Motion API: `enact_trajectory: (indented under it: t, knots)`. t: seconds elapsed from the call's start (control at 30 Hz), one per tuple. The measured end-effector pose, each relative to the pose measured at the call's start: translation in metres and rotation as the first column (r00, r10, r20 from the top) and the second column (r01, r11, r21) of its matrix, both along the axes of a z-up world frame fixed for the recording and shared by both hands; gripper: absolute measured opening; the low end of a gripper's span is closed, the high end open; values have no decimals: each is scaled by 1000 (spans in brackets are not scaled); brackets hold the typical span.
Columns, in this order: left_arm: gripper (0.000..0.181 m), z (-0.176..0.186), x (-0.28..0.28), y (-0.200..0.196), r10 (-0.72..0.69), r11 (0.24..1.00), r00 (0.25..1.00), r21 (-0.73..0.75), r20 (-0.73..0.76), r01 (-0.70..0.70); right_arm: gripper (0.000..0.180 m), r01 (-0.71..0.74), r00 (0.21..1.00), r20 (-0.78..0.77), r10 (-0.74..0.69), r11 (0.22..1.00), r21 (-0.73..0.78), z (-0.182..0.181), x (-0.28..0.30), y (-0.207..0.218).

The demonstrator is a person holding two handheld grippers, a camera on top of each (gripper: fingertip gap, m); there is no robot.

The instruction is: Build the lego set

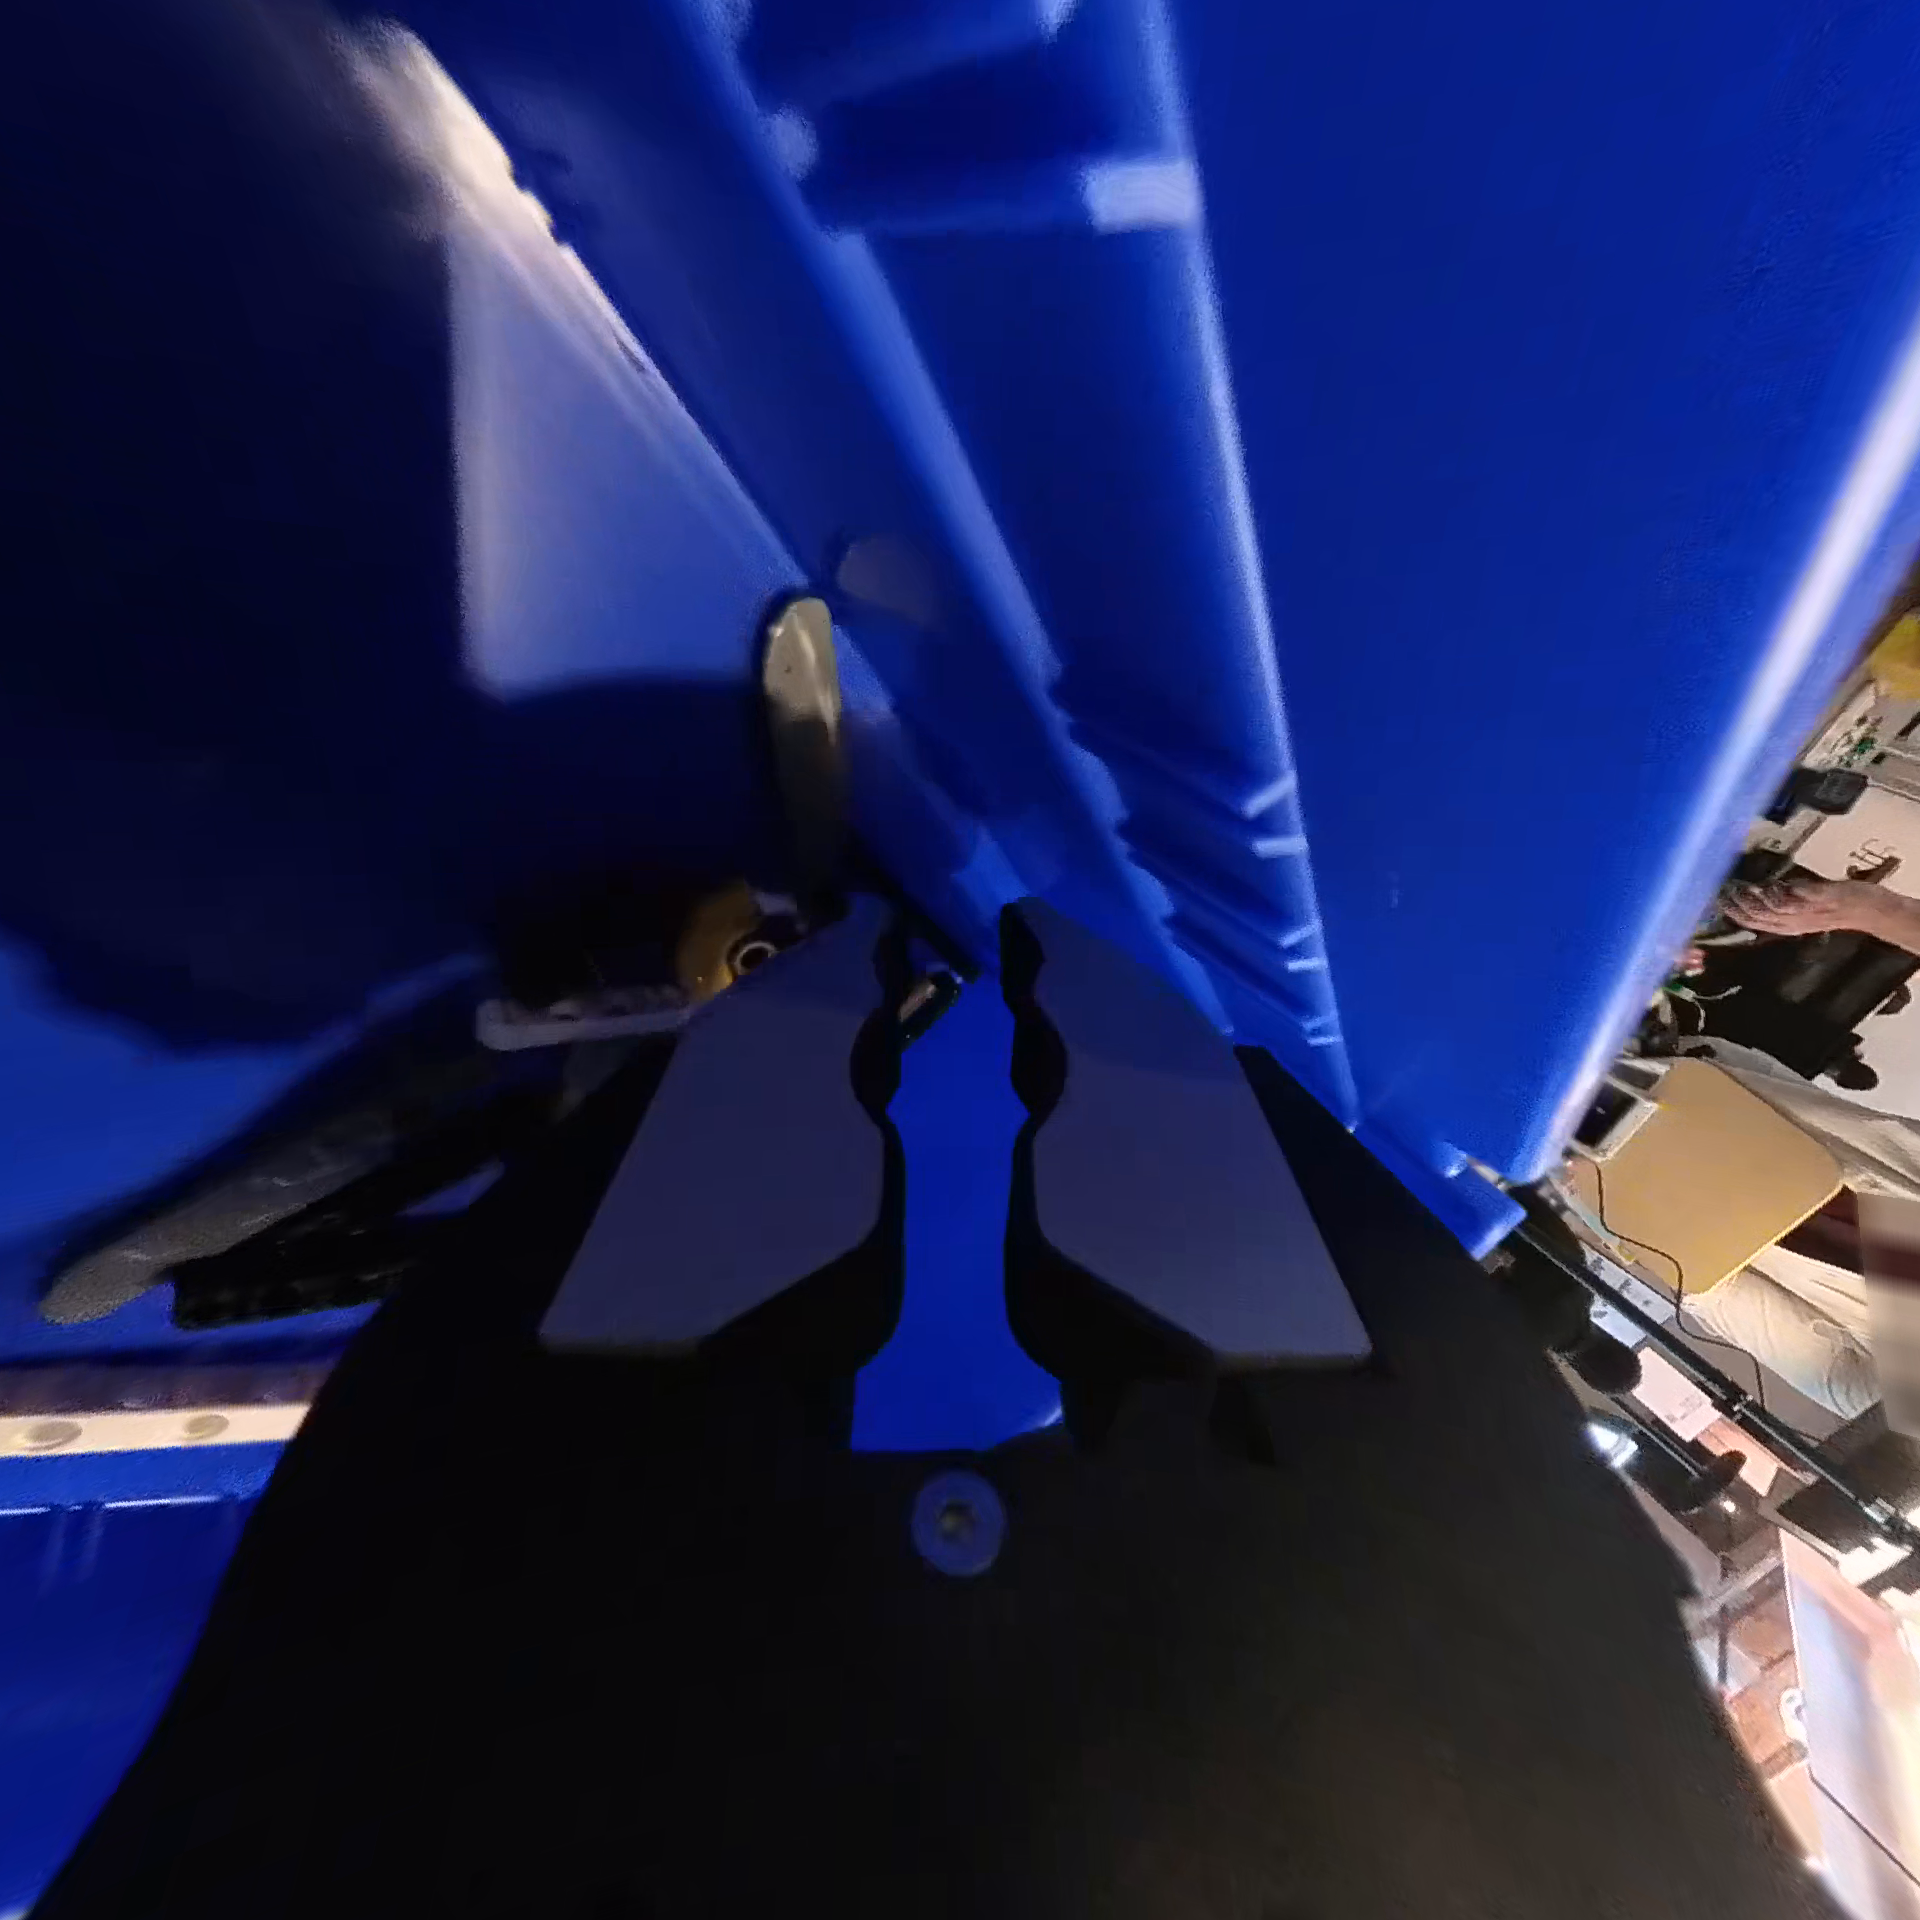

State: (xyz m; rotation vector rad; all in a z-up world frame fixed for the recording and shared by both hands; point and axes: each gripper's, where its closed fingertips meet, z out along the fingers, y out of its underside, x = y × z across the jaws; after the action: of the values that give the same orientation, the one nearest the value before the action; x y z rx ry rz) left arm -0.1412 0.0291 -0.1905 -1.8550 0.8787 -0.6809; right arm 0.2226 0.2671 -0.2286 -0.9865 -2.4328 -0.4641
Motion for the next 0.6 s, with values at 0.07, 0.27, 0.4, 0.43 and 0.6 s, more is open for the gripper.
enact_trajectory:
  t: [0.07,0.27,0.4,0.43,0.6]
  knots:
    - [40,0,0,0,0,1000,1000,1,1,0,11,-8,1000,15,8,1000,1,-3,-2,-3]
    - [39,0,1,-1,-6,1000,1000,3,0,6,1,-2,999,41,2,1000,-16,-10,-2,-10]
    - [39,1,1,-2,-13,1000,1000,2,12,13,1,17,999,29,-17,1000,-1,-10,0,-7]
    - [39,2,1,-2,-14,1000,1000,2,16,14,2,24,999,26,-24,1000,20,-9,1,-5]
    - [39,3,-1,0,-5,1000,999,-3,33,5,5,94,986,-138,-91,995,20,14,-3,1]
